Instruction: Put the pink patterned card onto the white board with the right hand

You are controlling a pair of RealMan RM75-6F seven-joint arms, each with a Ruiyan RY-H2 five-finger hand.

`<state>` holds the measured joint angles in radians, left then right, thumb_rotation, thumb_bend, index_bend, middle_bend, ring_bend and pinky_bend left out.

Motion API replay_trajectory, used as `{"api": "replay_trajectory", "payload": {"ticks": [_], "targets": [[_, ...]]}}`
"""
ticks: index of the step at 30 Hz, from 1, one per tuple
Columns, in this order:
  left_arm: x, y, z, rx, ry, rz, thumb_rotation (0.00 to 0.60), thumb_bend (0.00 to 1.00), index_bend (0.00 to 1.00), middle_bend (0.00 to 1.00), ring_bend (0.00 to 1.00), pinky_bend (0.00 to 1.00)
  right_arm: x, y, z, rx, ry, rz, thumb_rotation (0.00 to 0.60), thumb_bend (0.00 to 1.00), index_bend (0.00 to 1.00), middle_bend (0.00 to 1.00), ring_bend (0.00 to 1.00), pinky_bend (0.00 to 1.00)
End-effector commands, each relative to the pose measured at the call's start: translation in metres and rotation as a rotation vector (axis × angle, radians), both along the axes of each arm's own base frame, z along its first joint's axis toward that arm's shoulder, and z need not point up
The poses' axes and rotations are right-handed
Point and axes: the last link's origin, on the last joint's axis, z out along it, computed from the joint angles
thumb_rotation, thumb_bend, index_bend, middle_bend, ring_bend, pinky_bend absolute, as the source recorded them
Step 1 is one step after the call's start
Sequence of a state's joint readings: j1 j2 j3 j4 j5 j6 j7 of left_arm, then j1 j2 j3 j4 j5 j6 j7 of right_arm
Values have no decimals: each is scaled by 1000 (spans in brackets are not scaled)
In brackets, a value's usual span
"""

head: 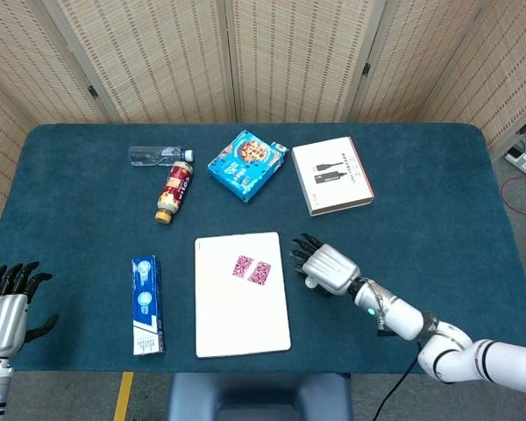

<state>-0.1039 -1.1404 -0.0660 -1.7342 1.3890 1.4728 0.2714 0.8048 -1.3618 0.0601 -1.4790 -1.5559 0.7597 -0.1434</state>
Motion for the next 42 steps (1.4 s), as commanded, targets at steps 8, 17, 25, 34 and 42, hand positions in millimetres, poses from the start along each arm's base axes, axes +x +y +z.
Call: {"api": "replay_trajectory", "payload": {"ticks": [8,17,25,34,42], "targets": [[1,-4,-1,-6,2,0,600,264,291,161,122,0,56,-27,-33,9,47,63,600,329,492,211,0,0],[0,-6,0,-4,4,5,600,264,291,161,122,0,83,-43,-51,5,76,75,600,328,492,208,3,0],[-2,-8,5,8,7,13,600,263,291,161,122,0,93,-46,-66,9,113,97,600,329,463,186,0,0],[-4,-9,5,6,5,18,600,263,291,161,122,0,102,-47,-77,14,120,106,600,329,412,177,0,0],[-6,-8,5,6,7,23,600,263,292,161,122,0,103,-49,-66,-15,91,100,600,329,278,164,0,0]]}}
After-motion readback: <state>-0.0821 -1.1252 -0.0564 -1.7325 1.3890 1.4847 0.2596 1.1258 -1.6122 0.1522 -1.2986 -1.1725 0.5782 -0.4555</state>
